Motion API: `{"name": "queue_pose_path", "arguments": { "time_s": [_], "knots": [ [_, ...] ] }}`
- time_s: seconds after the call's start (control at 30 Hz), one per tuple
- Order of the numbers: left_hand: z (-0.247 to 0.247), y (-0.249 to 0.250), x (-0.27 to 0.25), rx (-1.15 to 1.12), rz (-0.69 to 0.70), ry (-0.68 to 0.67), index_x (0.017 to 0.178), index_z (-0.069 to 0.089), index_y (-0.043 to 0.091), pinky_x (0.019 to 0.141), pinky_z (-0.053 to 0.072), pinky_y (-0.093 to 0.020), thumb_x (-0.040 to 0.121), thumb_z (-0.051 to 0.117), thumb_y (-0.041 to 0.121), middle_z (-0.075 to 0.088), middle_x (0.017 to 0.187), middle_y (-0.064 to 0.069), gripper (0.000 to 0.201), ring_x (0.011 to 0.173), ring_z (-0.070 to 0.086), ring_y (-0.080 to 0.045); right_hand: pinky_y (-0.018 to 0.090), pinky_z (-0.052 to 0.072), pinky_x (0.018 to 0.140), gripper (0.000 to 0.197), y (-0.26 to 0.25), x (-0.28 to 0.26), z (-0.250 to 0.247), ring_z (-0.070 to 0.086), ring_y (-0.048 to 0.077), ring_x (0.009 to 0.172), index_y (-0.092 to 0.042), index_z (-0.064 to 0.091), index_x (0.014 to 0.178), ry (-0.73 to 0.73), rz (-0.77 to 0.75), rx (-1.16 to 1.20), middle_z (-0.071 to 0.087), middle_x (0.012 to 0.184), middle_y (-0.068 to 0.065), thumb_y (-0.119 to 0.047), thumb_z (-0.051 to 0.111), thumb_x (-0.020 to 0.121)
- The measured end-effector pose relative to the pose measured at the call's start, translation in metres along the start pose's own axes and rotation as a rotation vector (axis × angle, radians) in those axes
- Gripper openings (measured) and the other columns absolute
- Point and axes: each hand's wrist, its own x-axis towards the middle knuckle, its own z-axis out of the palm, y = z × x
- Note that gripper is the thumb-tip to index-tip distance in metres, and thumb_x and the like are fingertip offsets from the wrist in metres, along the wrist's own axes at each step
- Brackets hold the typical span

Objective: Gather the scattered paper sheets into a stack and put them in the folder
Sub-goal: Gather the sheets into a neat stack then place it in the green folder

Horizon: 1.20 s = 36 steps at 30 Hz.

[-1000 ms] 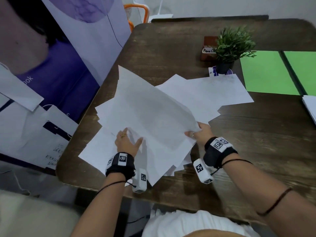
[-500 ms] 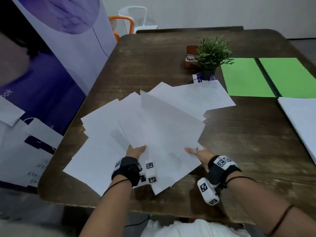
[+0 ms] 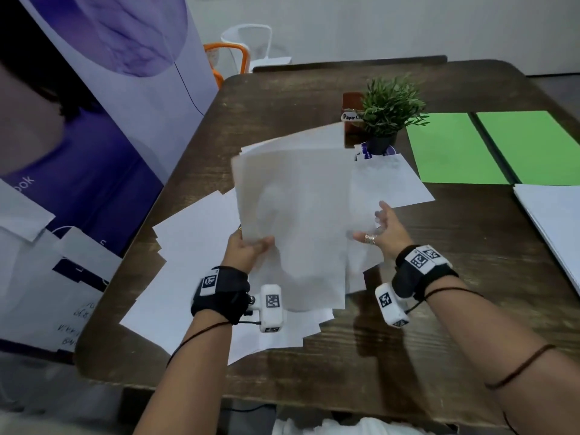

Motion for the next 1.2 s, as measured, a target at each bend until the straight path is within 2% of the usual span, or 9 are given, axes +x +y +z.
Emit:
{"name": "queue_pose_path", "arguments": {
  "time_s": [0.1,0.2,0.3,0.47,0.7,0.83,1.0,1.1,1.2],
  "knots": [
    [0.0,0.022,-0.003,-0.05,0.087,-0.007,0.092,0.064,0.009,0.065,0.055,-0.023,0.068,0.078,0.002,0.072,0.074,0.005,0.029,0.068,0.068,-0.009,0.036,0.028,0.112,0.105,-0.029,0.003,0.0,0.034,0.019,0.137,-0.022,0.028,0.144,-0.048,-0.124,0.091,0.039,0.145,0.005,-0.017,0.087,0.057],
    [0.01,0.034,-0.007,-0.08,0.165,0.046,0.097,0.06,0.012,0.066,0.053,-0.018,0.074,0.076,0.0,0.069,0.085,0.002,0.031,0.072,0.067,-0.006,0.043,0.049,0.096,0.06,-0.047,-0.006,0.008,0.064,0.024,0.104,-0.019,0.057,0.112,-0.138,-0.144,0.207,0.068,0.107,0.0,-0.017,0.085,0.059],
    [0.027,0.04,-0.013,-0.031,0.259,0.17,0.087,0.057,0.021,0.061,0.05,-0.012,0.079,0.073,0.007,0.065,0.081,0.004,0.023,0.071,0.063,-0.006,0.032,0.051,0.09,0.033,-0.051,-0.015,0.022,0.065,0.015,0.09,-0.019,0.063,0.102,-0.117,-0.185,0.141,0.069,0.097,-0.002,-0.018,0.078,0.073],
    [0.035,0.05,-0.02,-0.046,0.374,0.236,0.083,0.058,0.018,0.063,0.05,-0.014,0.079,0.072,0.007,0.065,0.074,0.008,0.018,0.062,0.062,0.005,0.008,0.049,0.061,0.031,-0.061,-0.019,0.01,0.065,-0.004,0.072,-0.016,0.065,0.095,-0.03,-0.313,0.186,0.067,0.086,-0.01,-0.009,0.08,0.069],
    [0.024,0.048,-0.015,0.013,0.371,0.228,0.083,0.062,0.016,0.063,0.05,-0.026,0.085,0.068,0.014,0.066,0.071,0.004,0.006,0.062,0.063,-0.004,0.015,0.053,0.064,0.027,-0.056,-0.011,-0.005,0.067,0.0,0.067,-0.015,0.065,0.087,-0.082,-0.351,0.214,0.072,0.072,-0.013,0.009,0.068,0.075],
    [0.028,0.049,-0.015,-0.072,0.386,0.256,0.099,0.061,0.016,0.079,0.053,-0.034,0.089,0.063,0.013,0.068,0.091,-0.005,0.01,0.085,0.066,-0.023,0.015,0.052,0.071,0.027,-0.061,-0.008,0.006,0.066,-0.002,0.074,-0.015,0.06,0.094,-0.087,-0.413,0.242,0.072,0.077,-0.015,0.01,0.06,0.083],
    [0.03,0.047,-0.019,0.145,0.48,0.277,0.114,0.052,0.014,0.077,0.038,0.0,0.088,0.064,0.014,0.06,0.101,0.008,0.029,0.089,0.059,0.004,0.025,0.051,0.084,0.036,-0.06,-0.008,0.021,0.064,0.009,0.09,-0.019,0.053,0.103,-0.09,-0.45,0.122,0.066,0.099,-0.004,0.001,0.069,0.079],
    [0.035,0.045,-0.015,0.238,0.496,0.402,0.112,0.056,-0.001,0.072,0.04,-0.015,0.093,0.057,0.018,0.06,0.095,-0.006,0.027,0.091,0.061,-0.027,0.031,0.049,0.086,0.027,-0.06,-0.011,0.036,0.061,0.021,0.094,-0.011,0.054,0.11,-0.034,-0.437,0.14,0.064,0.103,0.005,0.001,0.06,0.087],
    [0.04,0.058,-0.016,0.161,0.524,0.463,0.119,0.054,0.005,0.08,0.046,-0.025,0.094,0.056,0.02,0.061,0.101,-0.002,0.03,0.092,0.061,-0.022,0.024,0.049,0.079,0.023,-0.073,-0.015,0.044,0.061,0.014,0.087,-0.008,0.056,0.109,0.049,-0.475,0.198,0.064,0.098,0.005,0.001,0.058,0.089]
  ]
}}
